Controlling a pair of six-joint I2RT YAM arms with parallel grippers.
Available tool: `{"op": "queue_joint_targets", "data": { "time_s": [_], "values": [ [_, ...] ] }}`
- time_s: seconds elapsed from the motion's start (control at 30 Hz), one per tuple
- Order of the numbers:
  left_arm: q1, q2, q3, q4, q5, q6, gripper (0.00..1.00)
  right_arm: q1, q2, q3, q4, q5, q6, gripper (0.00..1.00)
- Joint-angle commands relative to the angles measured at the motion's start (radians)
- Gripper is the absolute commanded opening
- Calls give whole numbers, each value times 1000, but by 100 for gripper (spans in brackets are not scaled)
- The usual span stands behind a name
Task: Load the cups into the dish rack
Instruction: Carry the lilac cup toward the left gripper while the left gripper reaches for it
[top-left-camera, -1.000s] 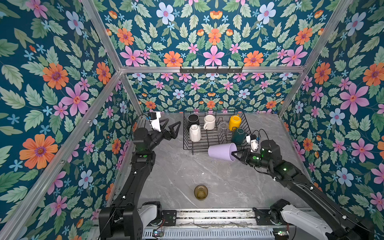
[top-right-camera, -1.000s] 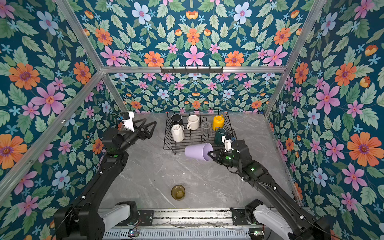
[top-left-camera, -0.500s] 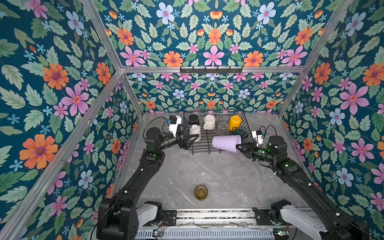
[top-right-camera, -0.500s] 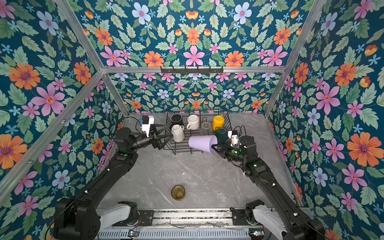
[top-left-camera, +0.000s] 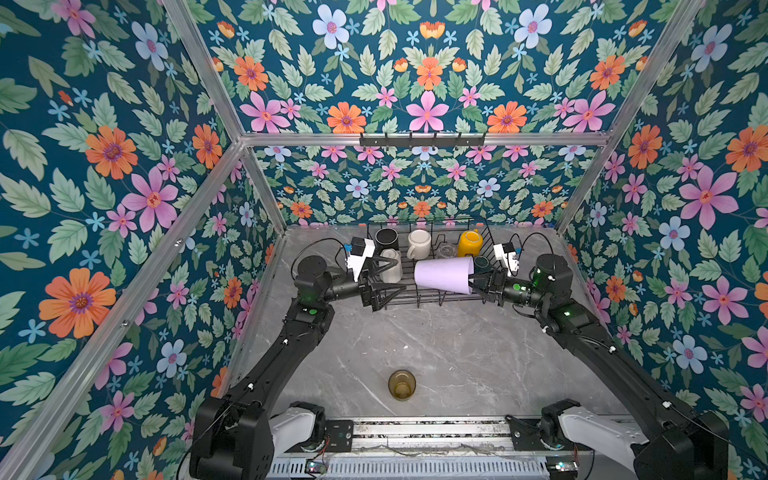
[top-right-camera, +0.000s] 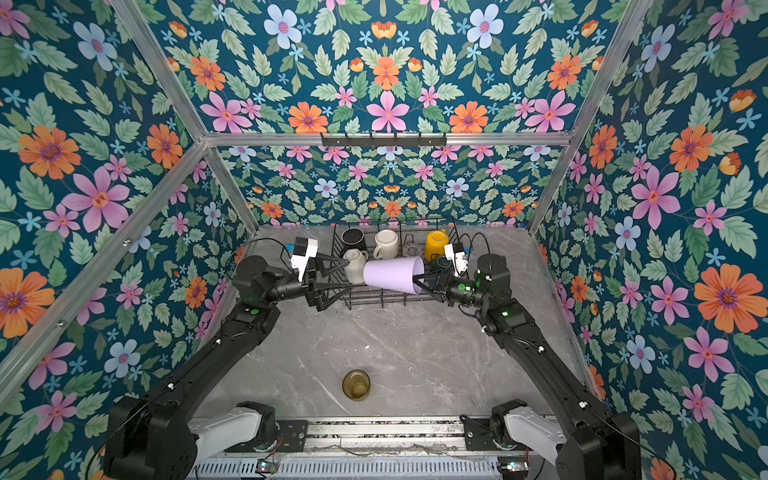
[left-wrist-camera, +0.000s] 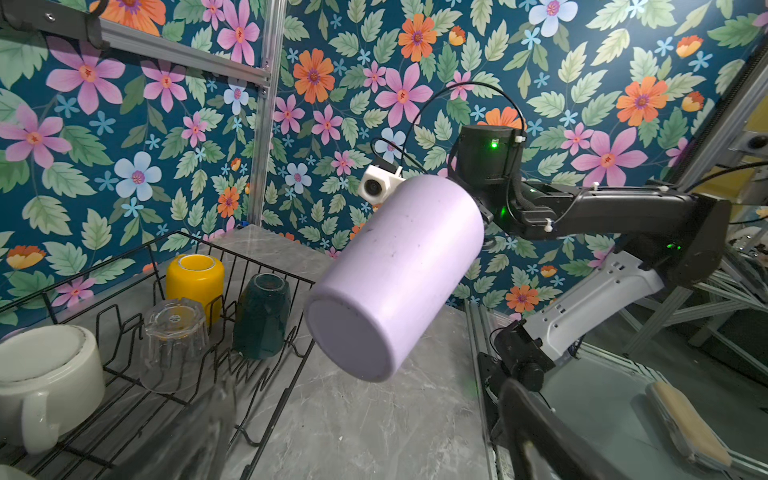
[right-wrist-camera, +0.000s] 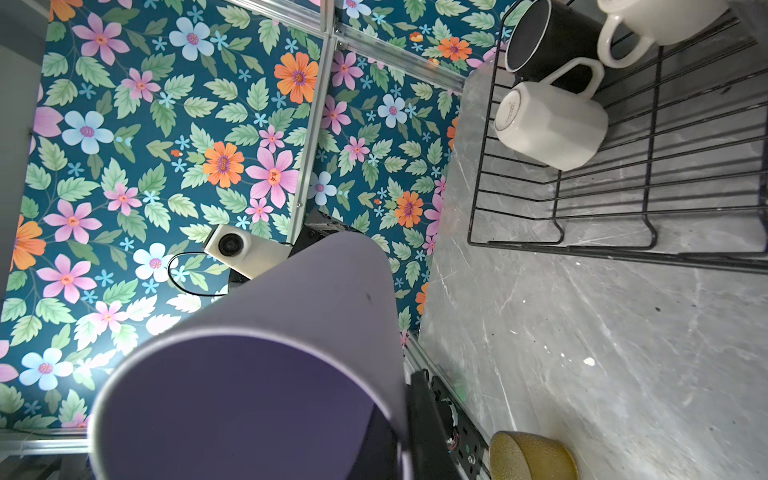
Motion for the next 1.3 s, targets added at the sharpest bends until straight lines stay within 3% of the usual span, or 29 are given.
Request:
{"op": "queue_joint_targets", "data": {
  "time_s": [0.0,0.7,1.27],
  "values": [
    [-4,-4,-8,57,25,-9,100,7,11,10,97,-50,-8,0],
    [-10,8,-9,105,67,-53,100,143,212,94,359,-228,71,0],
    [-18,8,-8,146,100,-90,99,203,357,133,515,-288,161,0]
  ]
}}
